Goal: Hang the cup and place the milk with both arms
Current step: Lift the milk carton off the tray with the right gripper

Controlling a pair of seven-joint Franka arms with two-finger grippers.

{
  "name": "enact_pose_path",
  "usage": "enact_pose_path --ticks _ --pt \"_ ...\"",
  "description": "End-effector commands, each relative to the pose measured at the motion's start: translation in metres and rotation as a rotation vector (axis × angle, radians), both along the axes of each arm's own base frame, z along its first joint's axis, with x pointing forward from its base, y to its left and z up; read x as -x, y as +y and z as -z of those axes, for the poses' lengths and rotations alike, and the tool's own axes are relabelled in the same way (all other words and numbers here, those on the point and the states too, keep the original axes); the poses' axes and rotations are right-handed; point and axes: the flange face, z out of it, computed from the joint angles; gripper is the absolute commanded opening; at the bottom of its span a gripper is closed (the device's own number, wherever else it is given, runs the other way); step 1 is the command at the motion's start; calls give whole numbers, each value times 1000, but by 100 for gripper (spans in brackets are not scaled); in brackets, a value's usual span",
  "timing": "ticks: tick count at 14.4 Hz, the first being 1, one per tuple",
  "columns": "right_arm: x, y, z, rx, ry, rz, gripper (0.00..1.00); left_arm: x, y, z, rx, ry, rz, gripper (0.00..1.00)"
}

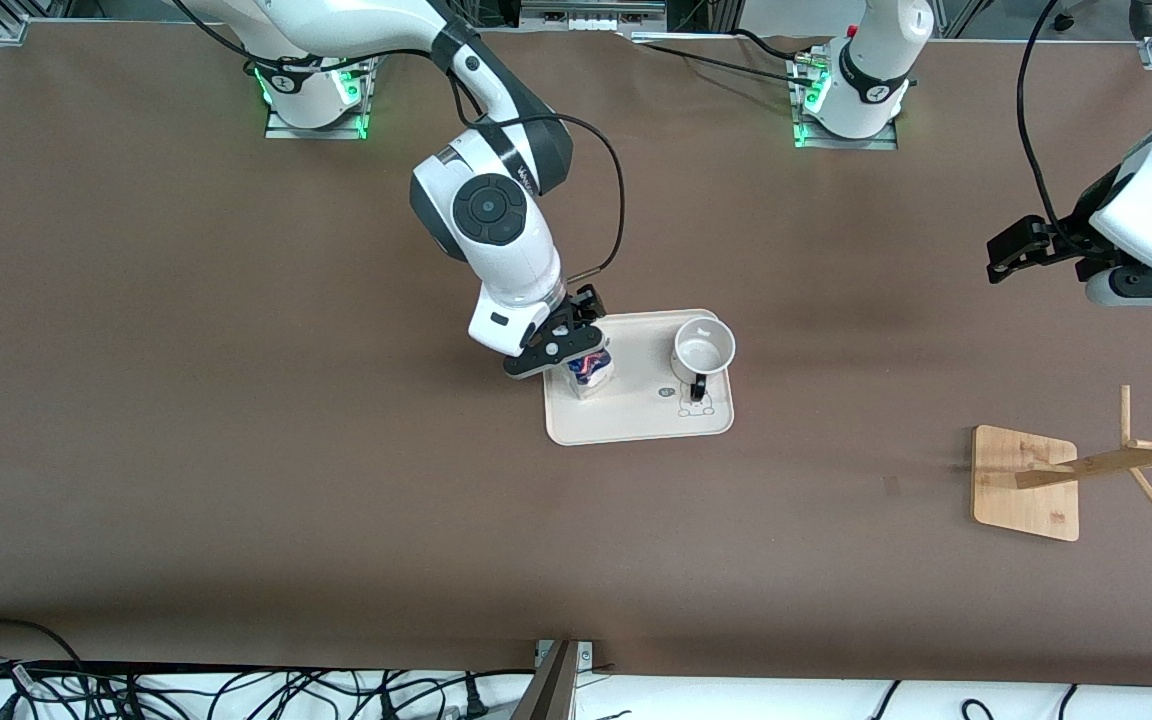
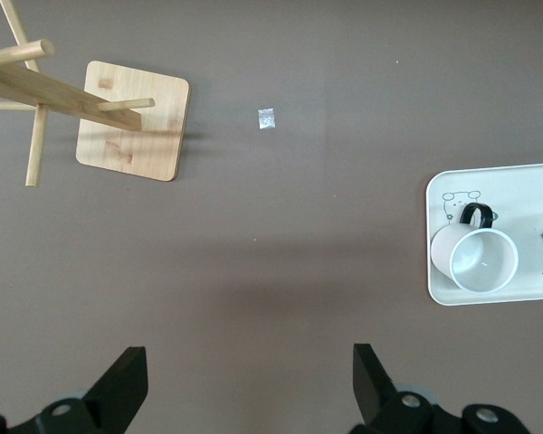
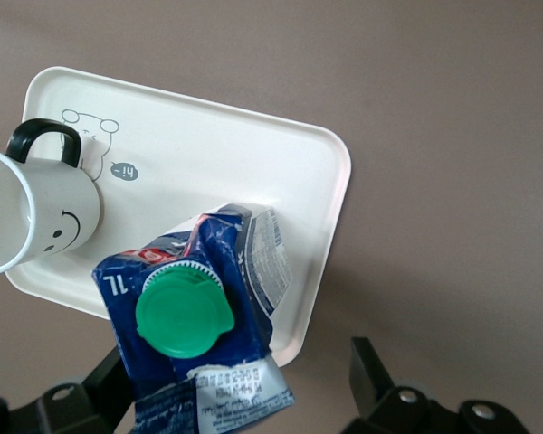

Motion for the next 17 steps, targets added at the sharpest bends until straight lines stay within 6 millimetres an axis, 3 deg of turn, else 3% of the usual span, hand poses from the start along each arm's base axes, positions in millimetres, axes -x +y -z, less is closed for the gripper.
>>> enact_pose_path --ticks 1,2,3,6,9,10,17 --pt "9 15 3 -15 8 -18 100 -2 -2 -5 14 -6 1 100" --pt "10 16 6 -14 11 -20 100 -2 -2 -5 14 -6 1 100" --pt "12 19 10 -13 12 -26 87 -2 -2 -5 14 -6 1 100" --pt "32 48 11 -43 -31 -85 63 -2 -2 -5 14 -6 1 100" --pt "34 51 10 -43 -37 -96 19 -2 -2 -5 14 -4 1 100" --pt "33 49 12 -42 -35 -88 14 -2 -2 -5 14 -6 1 100" --pt "29 44 5 -46 -32 -66 14 -2 -2 -5 14 -4 1 100"
